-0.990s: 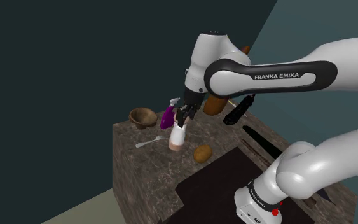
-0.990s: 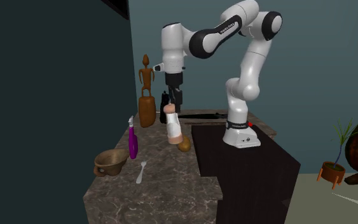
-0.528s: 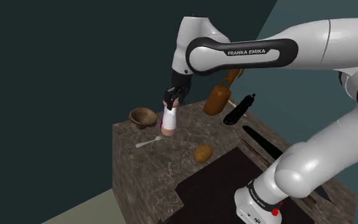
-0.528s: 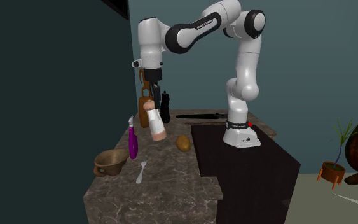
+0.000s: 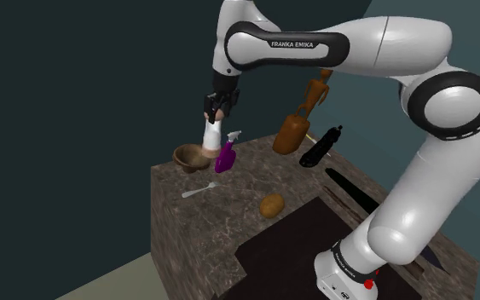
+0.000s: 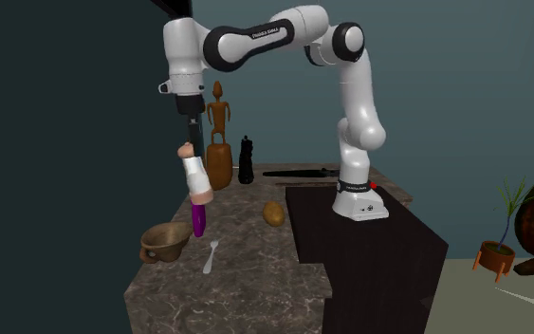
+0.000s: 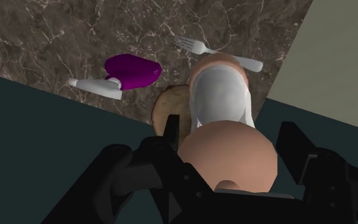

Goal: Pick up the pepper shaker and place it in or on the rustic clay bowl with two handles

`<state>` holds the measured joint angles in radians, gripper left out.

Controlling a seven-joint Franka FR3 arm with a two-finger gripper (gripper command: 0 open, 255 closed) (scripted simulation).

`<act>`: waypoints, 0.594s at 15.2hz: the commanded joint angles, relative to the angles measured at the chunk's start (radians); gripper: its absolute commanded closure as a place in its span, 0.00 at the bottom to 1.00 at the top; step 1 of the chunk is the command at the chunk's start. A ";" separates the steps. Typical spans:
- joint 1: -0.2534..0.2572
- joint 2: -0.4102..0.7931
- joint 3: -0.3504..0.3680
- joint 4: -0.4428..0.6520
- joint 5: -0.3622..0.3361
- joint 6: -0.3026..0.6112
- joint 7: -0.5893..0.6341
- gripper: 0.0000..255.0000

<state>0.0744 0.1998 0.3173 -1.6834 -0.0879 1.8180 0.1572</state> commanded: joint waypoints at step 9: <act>0.054 0.393 -0.036 0.608 -0.093 -0.223 -0.034 1.00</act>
<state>0.1274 0.5755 0.2843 -1.0945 -0.1778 1.5961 0.1272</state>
